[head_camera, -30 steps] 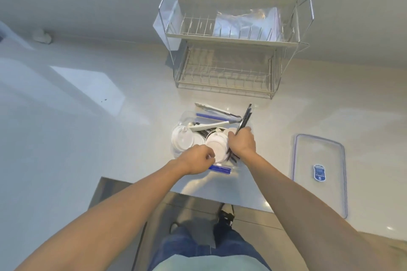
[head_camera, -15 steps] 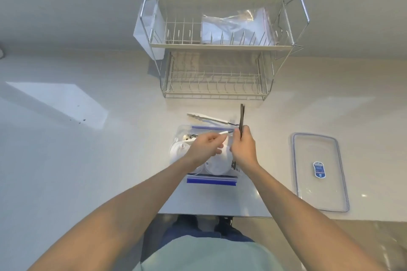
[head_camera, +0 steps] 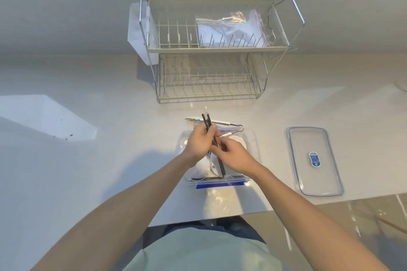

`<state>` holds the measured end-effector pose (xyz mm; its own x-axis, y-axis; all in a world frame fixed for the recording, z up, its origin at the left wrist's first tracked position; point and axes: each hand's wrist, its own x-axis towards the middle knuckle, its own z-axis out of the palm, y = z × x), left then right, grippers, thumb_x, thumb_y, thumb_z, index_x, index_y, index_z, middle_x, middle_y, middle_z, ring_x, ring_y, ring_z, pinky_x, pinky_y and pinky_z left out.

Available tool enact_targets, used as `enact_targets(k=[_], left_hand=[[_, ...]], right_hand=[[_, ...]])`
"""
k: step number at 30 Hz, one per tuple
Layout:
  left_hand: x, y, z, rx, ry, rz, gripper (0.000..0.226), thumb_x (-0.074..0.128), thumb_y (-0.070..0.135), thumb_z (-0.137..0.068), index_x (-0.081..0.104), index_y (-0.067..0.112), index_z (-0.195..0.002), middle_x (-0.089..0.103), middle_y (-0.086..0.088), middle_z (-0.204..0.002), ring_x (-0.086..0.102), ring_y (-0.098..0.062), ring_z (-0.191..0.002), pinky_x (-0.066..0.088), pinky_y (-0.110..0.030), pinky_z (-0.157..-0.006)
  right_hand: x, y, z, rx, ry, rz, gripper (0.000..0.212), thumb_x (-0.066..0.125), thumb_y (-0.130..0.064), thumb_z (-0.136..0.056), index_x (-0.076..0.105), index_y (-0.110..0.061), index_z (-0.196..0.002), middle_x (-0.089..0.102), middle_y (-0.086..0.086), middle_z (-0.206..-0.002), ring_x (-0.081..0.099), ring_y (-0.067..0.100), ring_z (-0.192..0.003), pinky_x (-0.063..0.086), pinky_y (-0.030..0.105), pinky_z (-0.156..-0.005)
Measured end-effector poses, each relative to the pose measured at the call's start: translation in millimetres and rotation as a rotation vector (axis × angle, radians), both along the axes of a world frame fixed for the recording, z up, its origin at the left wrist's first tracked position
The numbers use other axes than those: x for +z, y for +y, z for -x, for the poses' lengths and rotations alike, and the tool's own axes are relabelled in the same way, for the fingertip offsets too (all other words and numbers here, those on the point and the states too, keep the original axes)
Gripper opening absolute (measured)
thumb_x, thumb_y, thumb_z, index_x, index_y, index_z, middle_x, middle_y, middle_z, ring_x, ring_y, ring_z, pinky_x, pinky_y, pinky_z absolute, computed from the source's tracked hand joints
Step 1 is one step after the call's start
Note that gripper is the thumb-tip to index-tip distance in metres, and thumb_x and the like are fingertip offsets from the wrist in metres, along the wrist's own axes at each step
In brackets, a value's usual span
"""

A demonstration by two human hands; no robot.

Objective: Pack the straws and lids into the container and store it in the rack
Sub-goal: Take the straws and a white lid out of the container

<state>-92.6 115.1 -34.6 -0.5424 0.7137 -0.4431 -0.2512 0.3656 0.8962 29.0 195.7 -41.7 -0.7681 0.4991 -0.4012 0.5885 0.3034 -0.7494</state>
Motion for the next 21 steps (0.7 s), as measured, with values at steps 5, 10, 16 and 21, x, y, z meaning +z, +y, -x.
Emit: enact_targets(k=[5,10,16,21], left_hand=[[-3.9,-5.3,15.1,0.251,-0.075,-0.022,0.020,0.045,0.022,-0.108,0.057,0.010,-0.097,0.073,-0.010,-0.083,0.072,-0.030,-0.087,0.059,-0.047,-0.086],[2.6,-14.1,29.5,0.340,-0.093,-0.051,0.016,0.047,0.018,-0.107,0.057,0.006,-0.103,0.068,-0.009,-0.077,0.070,-0.026,-0.077,0.060,-0.046,-0.079],[1.3,-19.9,23.6,0.319,-0.067,0.003,0.017,0.051,0.022,-0.105,0.062,0.009,-0.106,0.071,-0.014,-0.086,0.071,-0.026,-0.083,0.060,-0.046,-0.081],[-6.2,-21.5,3.8,0.213,-0.022,0.070,0.020,0.057,0.026,-0.102,0.064,0.008,-0.098,0.074,-0.015,-0.090,0.070,-0.020,-0.080,0.060,-0.039,-0.082]], right_hand=[[-1.3,24.8,-21.9,-0.093,-0.141,-0.174,0.029,0.050,-0.025,-0.102,0.059,-0.013,-0.076,0.069,0.005,-0.079,0.062,0.029,-0.078,0.046,0.037,-0.070],[7.8,29.4,-25.3,0.394,-0.690,-0.393,0.010,0.055,-0.014,-0.092,0.064,-0.011,-0.095,0.067,0.014,-0.105,0.063,0.035,-0.093,0.043,0.031,-0.071],[-5.6,24.3,-20.4,0.257,-0.682,-0.330,0.036,0.065,-0.028,-0.086,0.059,-0.011,-0.118,0.066,0.009,-0.121,0.064,0.031,-0.097,0.043,0.029,-0.073],[-9.4,26.1,-15.5,0.106,-0.497,-0.200,0.059,0.066,-0.035,-0.083,0.048,-0.009,-0.132,0.055,0.011,-0.134,0.061,0.032,-0.113,0.051,0.037,-0.085]])
